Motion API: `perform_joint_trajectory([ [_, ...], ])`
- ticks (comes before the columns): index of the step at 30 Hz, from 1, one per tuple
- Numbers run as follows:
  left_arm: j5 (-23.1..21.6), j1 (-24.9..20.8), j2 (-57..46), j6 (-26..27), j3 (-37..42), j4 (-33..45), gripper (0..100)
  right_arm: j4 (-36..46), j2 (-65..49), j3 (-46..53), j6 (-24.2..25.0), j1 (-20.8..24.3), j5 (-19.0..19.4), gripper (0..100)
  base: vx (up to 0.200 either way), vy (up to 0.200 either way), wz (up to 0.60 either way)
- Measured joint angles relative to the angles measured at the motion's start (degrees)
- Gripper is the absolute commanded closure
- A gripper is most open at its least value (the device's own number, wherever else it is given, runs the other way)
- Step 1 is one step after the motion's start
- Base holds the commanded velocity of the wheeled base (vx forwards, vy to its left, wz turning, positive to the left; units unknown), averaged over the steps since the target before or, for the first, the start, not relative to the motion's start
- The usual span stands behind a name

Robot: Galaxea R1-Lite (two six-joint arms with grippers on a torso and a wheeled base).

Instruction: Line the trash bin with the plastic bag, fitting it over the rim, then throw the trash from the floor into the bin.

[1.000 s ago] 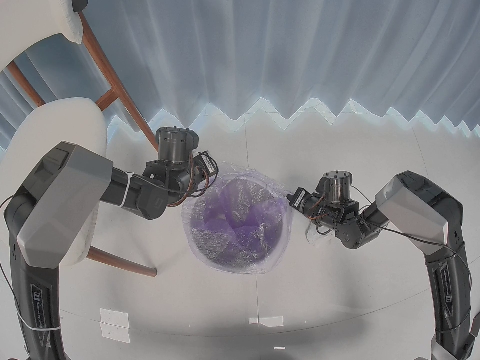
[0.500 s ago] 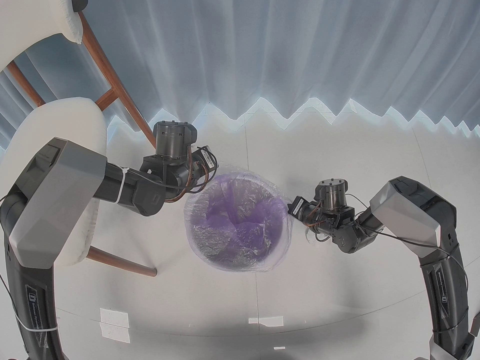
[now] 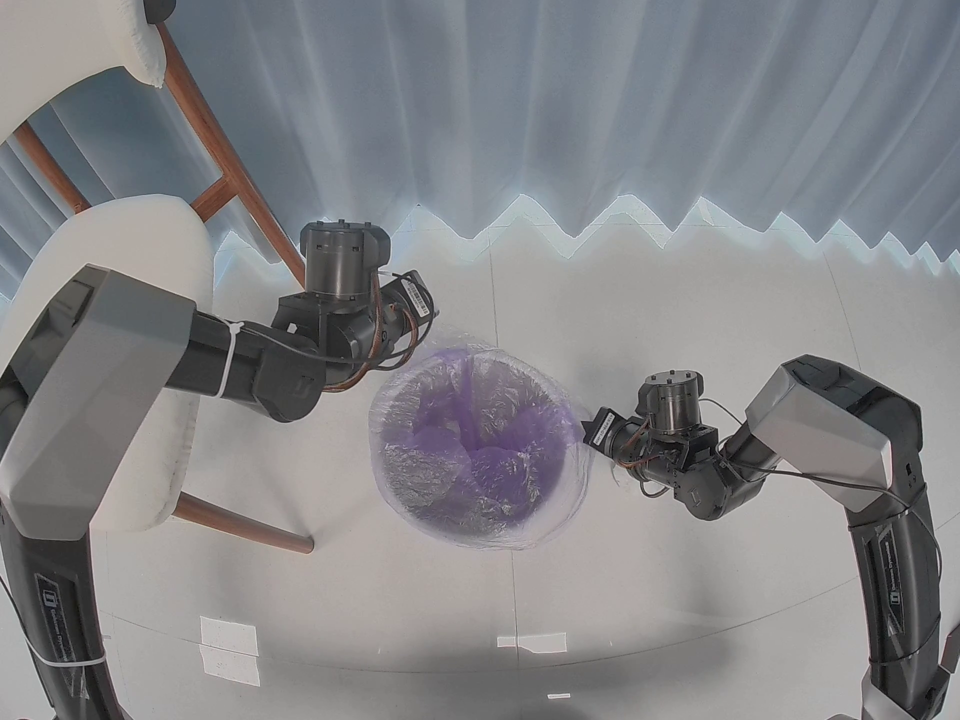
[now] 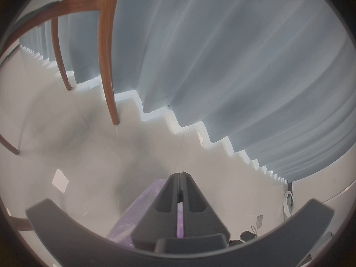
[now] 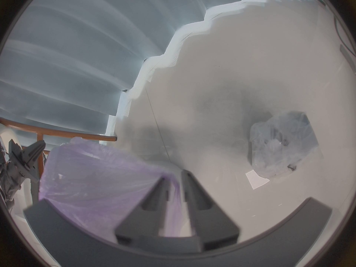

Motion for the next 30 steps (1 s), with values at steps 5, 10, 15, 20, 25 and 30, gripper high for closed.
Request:
perform_joint_trajectory([
  [5,0.0,-0.5,-3.1,0.1,0.9,0.1,100,-4.9,-2.7,5.0,0.7,-0.1,0.4,0,0.0,0.0,0.0],
  [10,-0.3,-1.4,-7.9,1.2,3.9,0.1,100,-9.8,-7.3,13.4,2.3,-1.0,2.9,0,0.0,0.0,0.0],
  [15,-0.6,-2.6,-13.7,2.4,9.0,0.0,100,-13.9,-12.8,23.4,4.1,-2.2,4.3,0,0.0,0.0,0.0],
  [20,-0.8,-3.6,-18.5,2.9,15.6,-0.3,100,-15.8,-19.2,34.9,7.0,-2.4,4.9,0,0.0,0.0,0.0],
  [25,-1.1,-4.8,-23.4,3.0,27.2,-0.9,100,-20.2,-25.7,46.4,9.2,0.8,4.1,0,0.0,0.0,0.0],
  [30,-2.5,-6.0,-27.2,2.0,40.4,-5.3,100,-33.6,-28.5,55.2,10.8,6.4,0.9,0,0.0,0.0,0.0],
])
